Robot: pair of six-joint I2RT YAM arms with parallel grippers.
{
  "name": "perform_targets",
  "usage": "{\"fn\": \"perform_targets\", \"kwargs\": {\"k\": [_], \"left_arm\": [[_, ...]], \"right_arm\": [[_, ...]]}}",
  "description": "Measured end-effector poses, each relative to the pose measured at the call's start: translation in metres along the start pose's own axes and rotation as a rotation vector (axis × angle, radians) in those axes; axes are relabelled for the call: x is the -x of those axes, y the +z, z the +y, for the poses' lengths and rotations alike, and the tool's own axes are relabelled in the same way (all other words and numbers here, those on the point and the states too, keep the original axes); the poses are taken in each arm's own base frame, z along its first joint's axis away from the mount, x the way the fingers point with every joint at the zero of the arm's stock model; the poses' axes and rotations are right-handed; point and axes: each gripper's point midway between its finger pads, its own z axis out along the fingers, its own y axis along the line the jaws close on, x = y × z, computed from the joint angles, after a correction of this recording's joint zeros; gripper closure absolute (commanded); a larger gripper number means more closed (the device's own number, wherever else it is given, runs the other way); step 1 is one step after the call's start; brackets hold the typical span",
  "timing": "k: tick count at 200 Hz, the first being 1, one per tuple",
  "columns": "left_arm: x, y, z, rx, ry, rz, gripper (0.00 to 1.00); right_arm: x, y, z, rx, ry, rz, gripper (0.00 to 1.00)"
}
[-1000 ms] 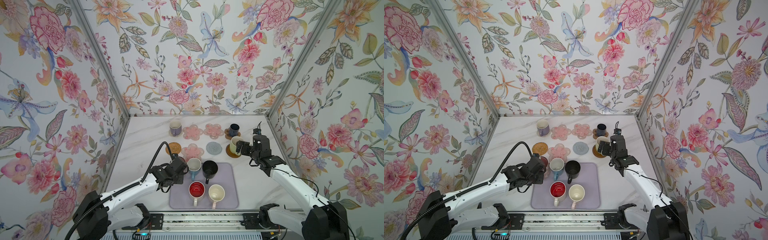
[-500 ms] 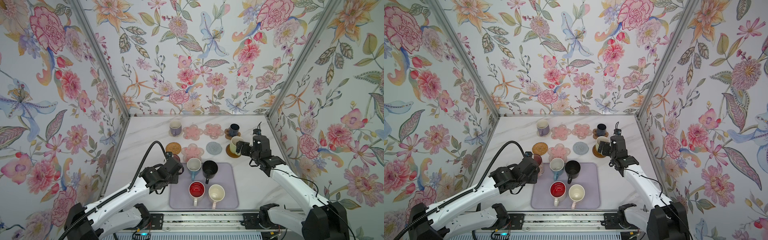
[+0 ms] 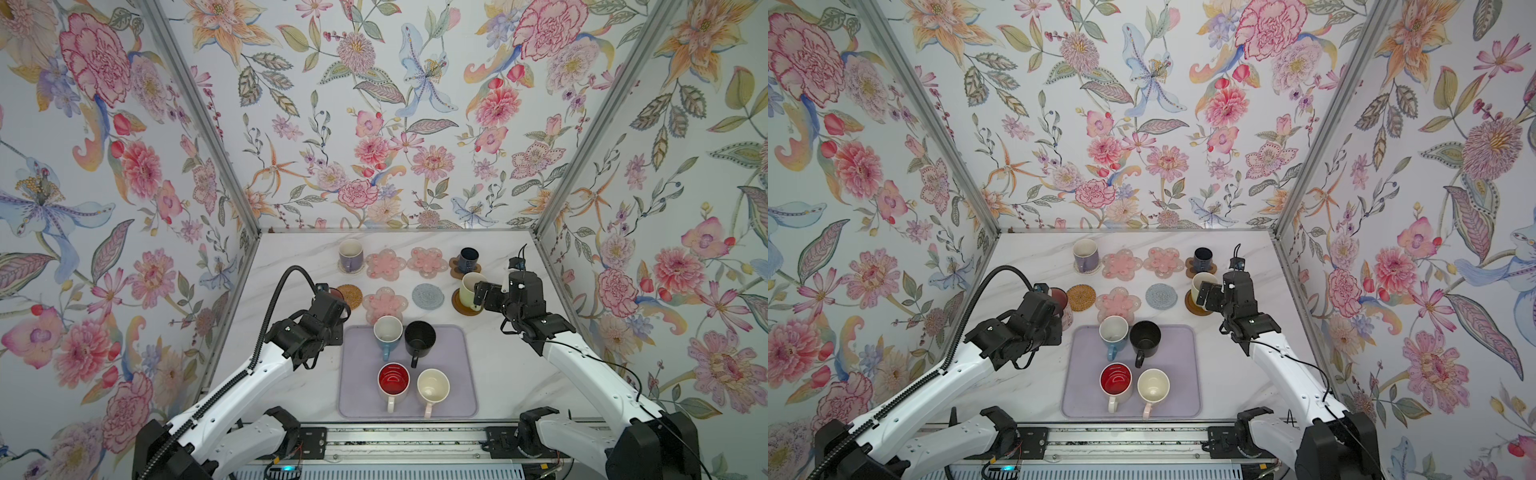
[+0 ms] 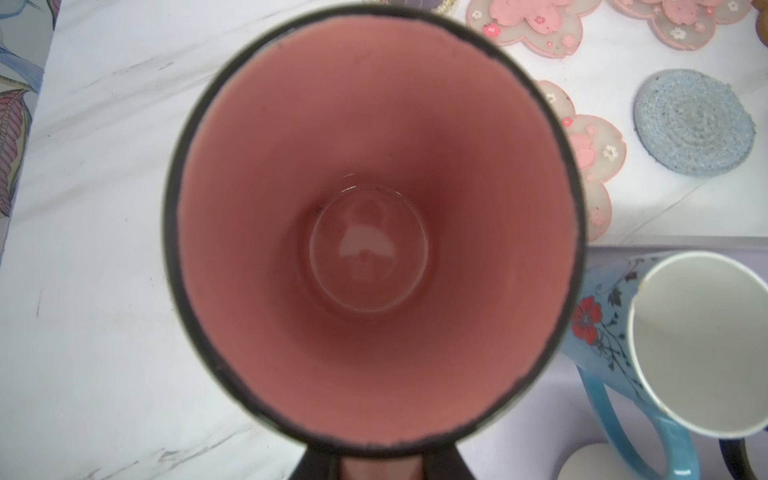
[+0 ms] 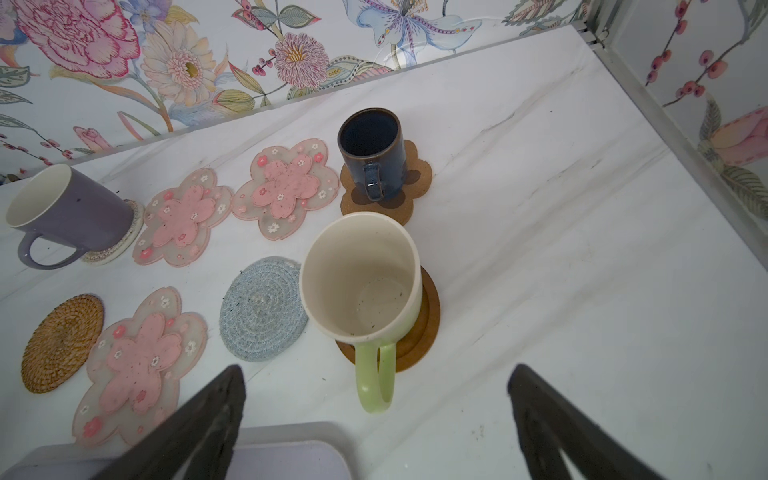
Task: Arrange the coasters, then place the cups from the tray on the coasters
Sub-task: 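Lift the pink mug with the left gripper and carry it beyond the tray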
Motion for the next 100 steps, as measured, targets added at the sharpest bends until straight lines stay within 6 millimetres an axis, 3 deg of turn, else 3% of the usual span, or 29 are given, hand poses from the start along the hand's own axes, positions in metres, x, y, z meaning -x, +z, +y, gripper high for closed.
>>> {"fn": "perform_targets", "kwargs": {"k": [100], "left_arm": [[0.041, 0.06, -0.019, -0.038, 0.052, 0.006, 1.0]], "right_arm": [[0.004, -0.008, -0.002, -0.001, 0.004, -0.017, 0.01]]}}
